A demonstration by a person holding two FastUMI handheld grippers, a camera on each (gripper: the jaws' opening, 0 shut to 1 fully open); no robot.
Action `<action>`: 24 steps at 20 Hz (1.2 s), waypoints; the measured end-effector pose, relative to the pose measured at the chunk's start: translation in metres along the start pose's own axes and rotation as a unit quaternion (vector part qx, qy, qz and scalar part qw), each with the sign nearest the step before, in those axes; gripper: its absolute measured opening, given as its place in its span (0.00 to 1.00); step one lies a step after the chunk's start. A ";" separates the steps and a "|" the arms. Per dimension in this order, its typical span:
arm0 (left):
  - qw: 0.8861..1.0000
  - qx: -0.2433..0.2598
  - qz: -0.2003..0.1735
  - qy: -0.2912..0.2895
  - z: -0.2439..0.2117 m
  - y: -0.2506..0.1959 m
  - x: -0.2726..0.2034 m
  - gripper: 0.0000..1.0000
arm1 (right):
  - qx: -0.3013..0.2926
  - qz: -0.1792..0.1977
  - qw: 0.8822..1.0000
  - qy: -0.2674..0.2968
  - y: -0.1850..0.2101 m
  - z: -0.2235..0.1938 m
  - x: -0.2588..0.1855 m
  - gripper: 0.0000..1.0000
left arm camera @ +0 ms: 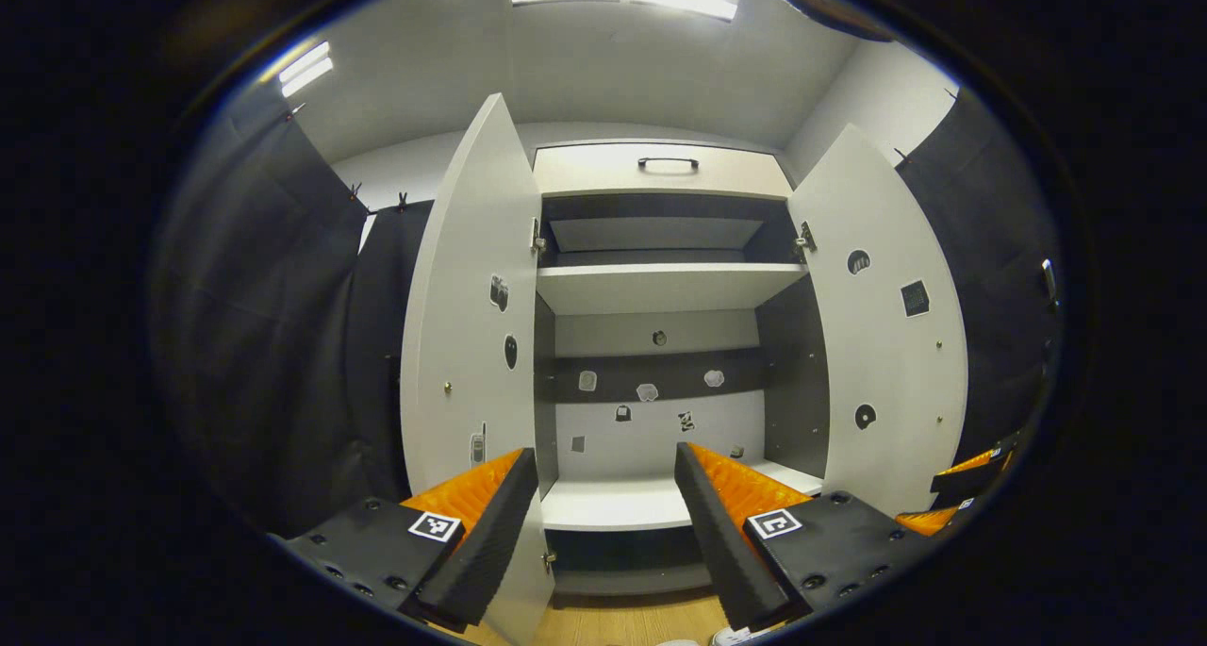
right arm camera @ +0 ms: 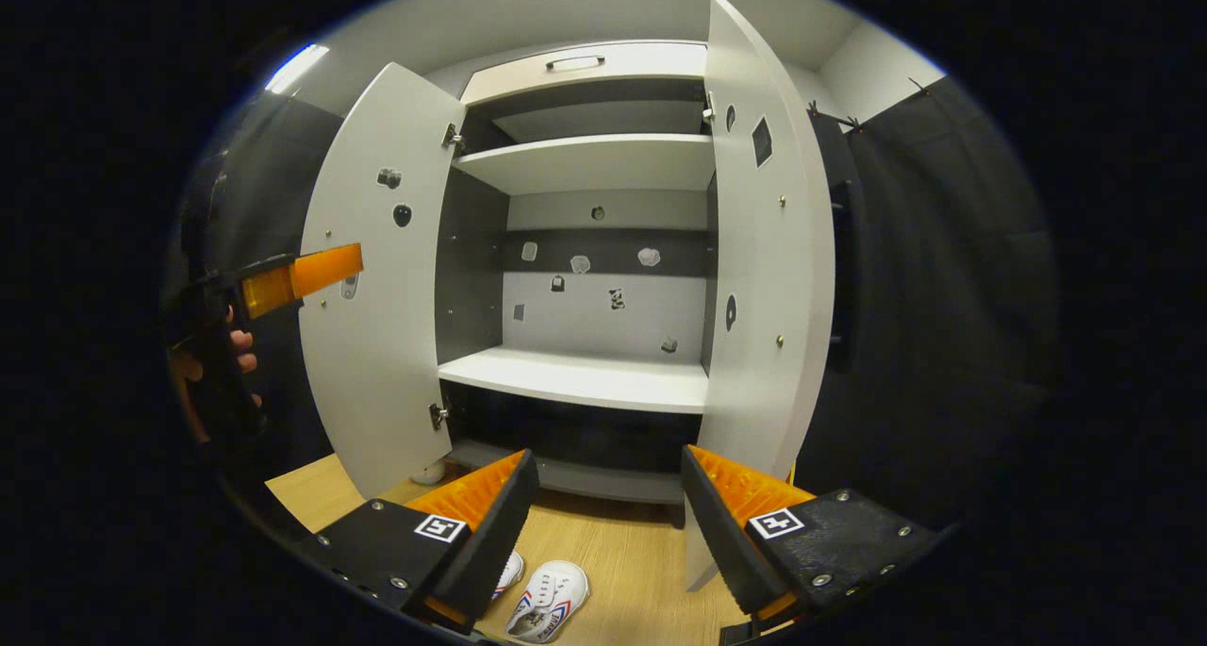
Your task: Grab one shoe with the right hand and put it into the shoe cabinet, grab the other shoe with the left hand and put it into the shoe cabinet; then close the right door with the right hand and the left door with the left hand.
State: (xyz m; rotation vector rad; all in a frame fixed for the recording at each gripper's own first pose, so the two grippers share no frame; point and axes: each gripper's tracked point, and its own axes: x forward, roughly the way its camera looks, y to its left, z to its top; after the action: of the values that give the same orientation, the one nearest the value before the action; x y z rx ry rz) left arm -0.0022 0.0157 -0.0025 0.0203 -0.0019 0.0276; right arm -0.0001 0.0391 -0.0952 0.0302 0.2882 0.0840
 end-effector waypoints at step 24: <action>0.996 0.041 0.025 0.077 -0.061 0.036 -0.021 0.96 | 0.034 0.058 0.909 0.412 0.045 -0.321 0.035 0.69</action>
State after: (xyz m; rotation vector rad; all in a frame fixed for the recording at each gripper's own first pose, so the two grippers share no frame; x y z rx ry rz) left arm -0.0241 0.0525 -0.0624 0.0999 0.1536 0.0794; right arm -0.0615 0.0931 -0.4104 0.0809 1.1393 0.2052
